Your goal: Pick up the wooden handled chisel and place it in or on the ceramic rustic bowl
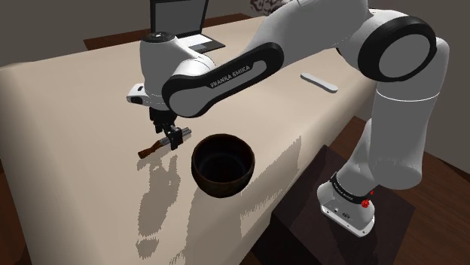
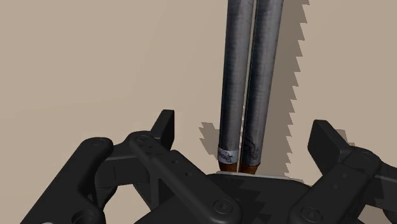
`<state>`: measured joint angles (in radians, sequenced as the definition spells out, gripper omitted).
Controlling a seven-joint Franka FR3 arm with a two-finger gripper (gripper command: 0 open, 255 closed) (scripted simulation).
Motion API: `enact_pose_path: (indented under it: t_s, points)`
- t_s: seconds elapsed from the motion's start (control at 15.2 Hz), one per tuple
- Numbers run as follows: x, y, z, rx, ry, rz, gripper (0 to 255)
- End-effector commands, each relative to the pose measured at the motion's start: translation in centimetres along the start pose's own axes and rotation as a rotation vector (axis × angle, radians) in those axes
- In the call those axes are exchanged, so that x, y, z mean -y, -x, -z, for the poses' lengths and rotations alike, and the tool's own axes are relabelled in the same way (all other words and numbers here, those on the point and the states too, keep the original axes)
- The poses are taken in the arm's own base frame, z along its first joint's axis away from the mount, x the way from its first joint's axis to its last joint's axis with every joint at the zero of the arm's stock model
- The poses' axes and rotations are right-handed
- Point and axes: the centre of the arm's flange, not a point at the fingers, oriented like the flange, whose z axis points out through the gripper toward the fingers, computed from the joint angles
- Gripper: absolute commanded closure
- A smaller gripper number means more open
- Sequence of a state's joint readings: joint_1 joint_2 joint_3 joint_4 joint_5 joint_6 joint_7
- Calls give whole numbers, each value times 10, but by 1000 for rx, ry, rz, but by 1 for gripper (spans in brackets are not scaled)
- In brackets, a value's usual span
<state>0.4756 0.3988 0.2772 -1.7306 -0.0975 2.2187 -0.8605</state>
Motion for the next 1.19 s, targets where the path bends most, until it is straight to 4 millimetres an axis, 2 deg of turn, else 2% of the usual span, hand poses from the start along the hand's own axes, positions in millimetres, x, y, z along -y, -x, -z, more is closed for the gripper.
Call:
enact_pose_path:
  t_s: [0.0,0.07,0.66,1.12]
  points:
    - [0,0,0,0,0,0,0]
    - [0,0,0,0,0,0,255]
    - [0,0,0,0,0,0,255]
    - [-2,-3,37,0,0,0,255]
